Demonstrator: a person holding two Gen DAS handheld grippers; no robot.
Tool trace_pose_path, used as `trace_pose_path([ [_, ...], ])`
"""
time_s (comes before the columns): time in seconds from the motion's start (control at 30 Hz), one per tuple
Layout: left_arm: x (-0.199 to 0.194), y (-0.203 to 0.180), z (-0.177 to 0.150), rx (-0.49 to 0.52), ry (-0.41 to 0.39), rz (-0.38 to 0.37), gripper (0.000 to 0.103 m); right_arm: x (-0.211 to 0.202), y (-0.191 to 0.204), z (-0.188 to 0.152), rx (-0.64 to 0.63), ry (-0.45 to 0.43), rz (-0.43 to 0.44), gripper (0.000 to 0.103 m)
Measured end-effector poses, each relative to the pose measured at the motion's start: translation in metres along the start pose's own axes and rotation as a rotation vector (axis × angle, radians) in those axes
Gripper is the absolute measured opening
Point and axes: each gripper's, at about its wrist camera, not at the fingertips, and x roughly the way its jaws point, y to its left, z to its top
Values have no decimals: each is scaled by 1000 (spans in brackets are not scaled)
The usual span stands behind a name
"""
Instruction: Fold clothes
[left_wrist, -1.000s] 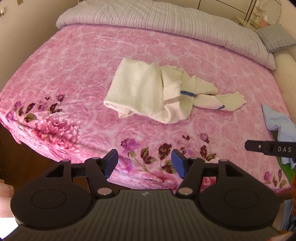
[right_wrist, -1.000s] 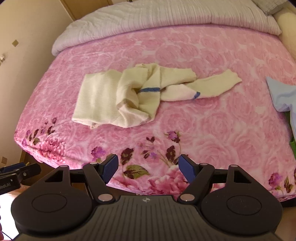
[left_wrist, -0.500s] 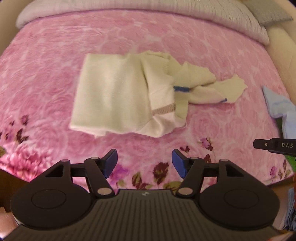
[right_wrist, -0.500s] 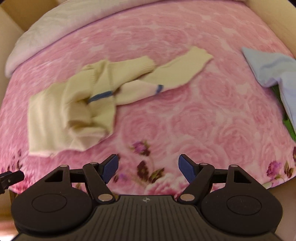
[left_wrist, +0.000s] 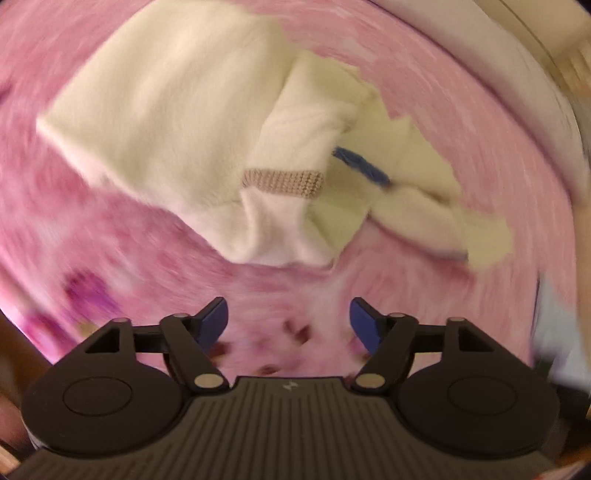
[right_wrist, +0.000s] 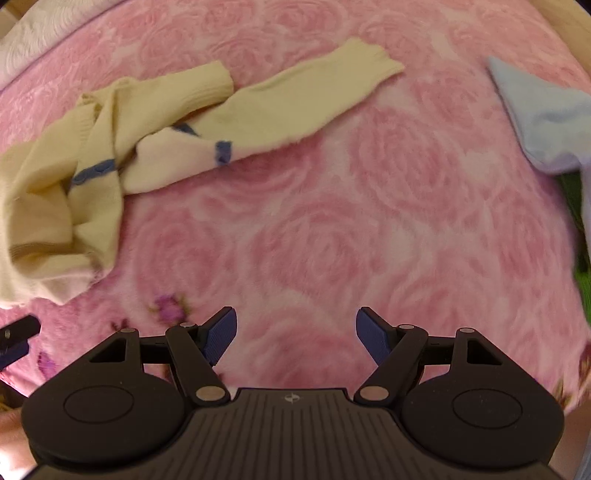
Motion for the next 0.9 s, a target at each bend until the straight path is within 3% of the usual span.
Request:
trace_pose_path([
  [0.1,23,1,-8,-191,-67,11,74,14,-9,13,-40,-3,12,75],
  [0.2,38,9,-14,-399,-187,0,74,27,-16,19,-62,1,16,75],
  [0.3,59,11,-11,-472,-215,11,74,40,-20,20,-79,19,11,75],
  [0.33,68,11,-9,-494,-201,5,70,43,-21,18,-86,27,8,75],
  [0.4,83,16,-9,-548,-178,-31,47,48,-22,16,-96,40,4,75],
  [0.43,89,18,-10,-568,-165,-49,27,50,-23,15,-101,46,2,75],
  [0.47,89,21,-10,-559,-163,-64,11,51,-23,14,-105,48,0,75],
  [0.53,87,28,-10,-540,-159,-93,5,51,-22,15,-113,46,-4,75],
  [0.6,67,36,-10,-472,-168,-114,4,50,-22,17,-120,38,-9,75],
  [0.7,10,61,0,-267,-215,-68,4,47,-21,22,-127,24,-19,75],
  [0.77,-39,87,19,-119,-274,30,4,46,-21,25,-124,19,-20,75],
  [0.9,-113,137,78,174,-364,347,4,43,-20,31,-117,10,-22,75],
])
